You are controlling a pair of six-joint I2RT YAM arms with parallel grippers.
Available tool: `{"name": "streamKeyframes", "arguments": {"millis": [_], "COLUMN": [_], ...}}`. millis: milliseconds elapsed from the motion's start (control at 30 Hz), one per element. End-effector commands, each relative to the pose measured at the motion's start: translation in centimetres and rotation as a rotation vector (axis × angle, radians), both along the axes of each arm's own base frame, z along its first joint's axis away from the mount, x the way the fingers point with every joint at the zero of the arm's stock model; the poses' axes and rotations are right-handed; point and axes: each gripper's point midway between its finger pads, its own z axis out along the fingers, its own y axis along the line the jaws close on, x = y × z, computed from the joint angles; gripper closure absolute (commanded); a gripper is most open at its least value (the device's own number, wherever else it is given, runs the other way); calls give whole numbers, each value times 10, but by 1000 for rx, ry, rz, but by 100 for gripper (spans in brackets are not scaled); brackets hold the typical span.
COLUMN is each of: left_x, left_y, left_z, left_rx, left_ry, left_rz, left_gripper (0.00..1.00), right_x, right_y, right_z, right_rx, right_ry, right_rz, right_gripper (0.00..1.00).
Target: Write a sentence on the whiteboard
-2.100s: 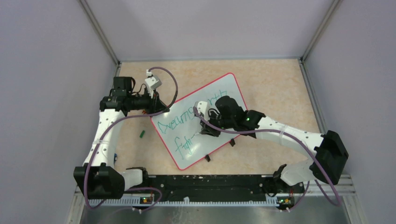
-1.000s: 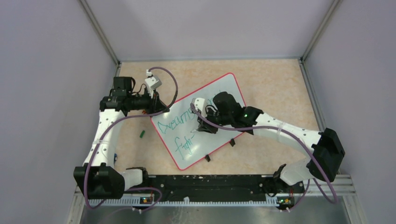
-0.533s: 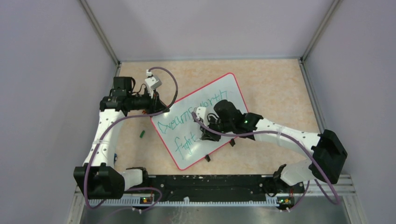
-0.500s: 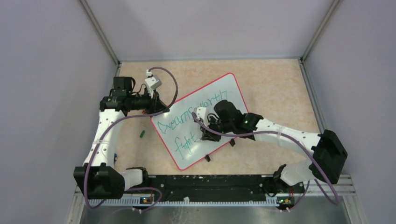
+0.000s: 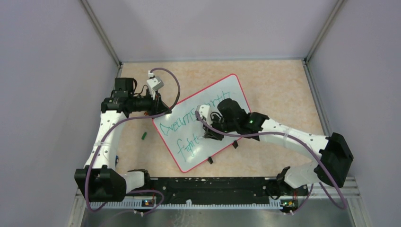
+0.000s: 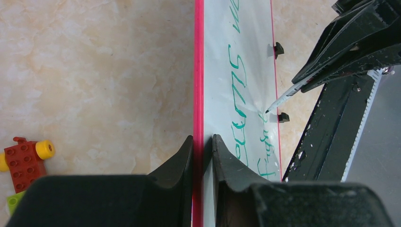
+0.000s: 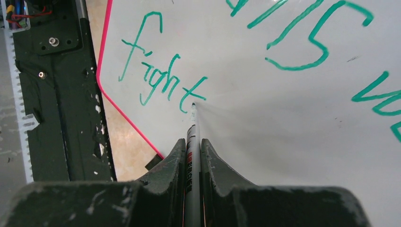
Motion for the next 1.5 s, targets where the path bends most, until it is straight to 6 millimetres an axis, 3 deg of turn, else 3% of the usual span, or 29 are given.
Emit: {"name": "streamKeyframes", "arguments": {"millis": [0,433,600,800,1200,1467], "left_x": [1,2,1,2,2,2], "left_y": [-1,-1,-1,-1,-1,-1], "left_z": [6,6,6,7,6,5], "left_rx": [5,8,8,6,6,6], "left_ry": [-35,-38,-35,-37,-35,-34], "left_rz": [-14,-12,-11,-13,-14,-14], "left_gripper": [100,100,100,100,100,100], "right_x": [13,33,37,32,9,8], "right_y": [8,-2,-9,-9,-10,-17], "right_z": [42,26,29,26,3,-3], "right_rx": [84,40,38,42,20,-6], "right_ry": [-85,-106,-112,-93,-26,-29], "right_rz": [-11,-68,-83,-64,-9,-18], "right_gripper": [100,100,100,100,100,100]}}
